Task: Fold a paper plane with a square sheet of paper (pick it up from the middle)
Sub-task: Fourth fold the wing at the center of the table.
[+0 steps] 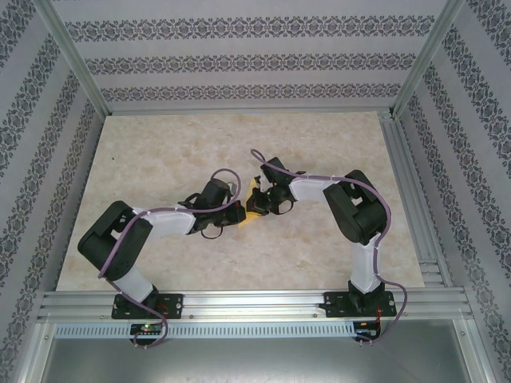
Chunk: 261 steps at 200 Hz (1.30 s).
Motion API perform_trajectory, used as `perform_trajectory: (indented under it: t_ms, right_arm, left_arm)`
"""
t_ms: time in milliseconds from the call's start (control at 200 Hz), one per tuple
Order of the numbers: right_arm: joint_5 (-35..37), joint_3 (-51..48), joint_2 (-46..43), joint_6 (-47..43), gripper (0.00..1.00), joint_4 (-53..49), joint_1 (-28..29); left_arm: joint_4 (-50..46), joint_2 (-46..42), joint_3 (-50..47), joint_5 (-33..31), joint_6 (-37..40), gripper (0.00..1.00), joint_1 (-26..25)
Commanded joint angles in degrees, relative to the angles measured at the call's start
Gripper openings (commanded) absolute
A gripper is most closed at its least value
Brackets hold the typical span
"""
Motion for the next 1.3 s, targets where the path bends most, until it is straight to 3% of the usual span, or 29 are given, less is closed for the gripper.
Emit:
perform_trajectory:
  t_ms: [0,375,555,869,1009,1154,1299]
  right_arm:
    - [5.2,-0.8,3.1,-0.3,0.08,-2.9,-0.3]
    - [6.3,-0.8,3.3,-0.4,0.08,-4.1,-0.8]
    - [6.5,-0.7,3.6,-0.5,0.08,-4.4,-0.8]
    - [6.7,-0.8,3.6,-0.4,0.08,-4.4,-0.9]
    - [6.7,-0.7,3.5,-0.4,0.08,-4.2,-0.9]
    - [6.3,-0.6,3.8,0.0,0.08,-3.7,-1.0]
    - [5.9,-0.7,4.0,0.3,0.08,-3.1,-1.1]
  left_arm:
    - [2.8,2.9,1.5,1.3,-1.3,0.05,0.2]
    - [-6.2,0.8,-2.5,0.2,-0.6,0.04,0.2]
    - [-8.3,-0.7,-5.0,4.3,1.6,0.04,-0.1]
    - [-16.4,-5.2,-2.6,2.5,6.6,0.04,-0.4]
    - [-12.4,-8.5,-1.7,-0.2,4.8,0.05,-0.4]
    - [0.2,-8.7,-3.9,-4.5,-1.2,0.04,-0.4]
    - [7.2,-3.5,-2.6,-1.9,-2.5,0.04,-0.5]
